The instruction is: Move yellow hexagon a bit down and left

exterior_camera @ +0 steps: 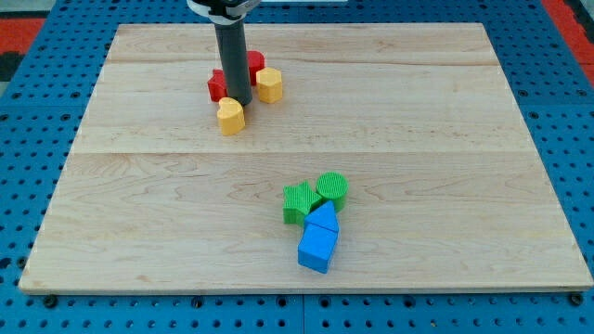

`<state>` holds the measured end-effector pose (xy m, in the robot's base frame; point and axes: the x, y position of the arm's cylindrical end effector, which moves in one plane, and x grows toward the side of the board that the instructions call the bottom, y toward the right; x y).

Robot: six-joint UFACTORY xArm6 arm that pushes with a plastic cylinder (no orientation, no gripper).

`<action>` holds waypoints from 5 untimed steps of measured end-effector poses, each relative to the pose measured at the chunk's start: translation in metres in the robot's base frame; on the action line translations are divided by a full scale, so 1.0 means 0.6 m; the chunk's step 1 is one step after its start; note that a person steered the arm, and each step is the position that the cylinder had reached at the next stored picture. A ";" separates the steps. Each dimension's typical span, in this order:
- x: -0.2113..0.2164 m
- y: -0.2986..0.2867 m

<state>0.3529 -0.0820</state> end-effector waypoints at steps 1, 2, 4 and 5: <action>-0.024 0.080; -0.060 0.147; 0.022 0.228; -0.035 0.303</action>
<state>0.3316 0.0998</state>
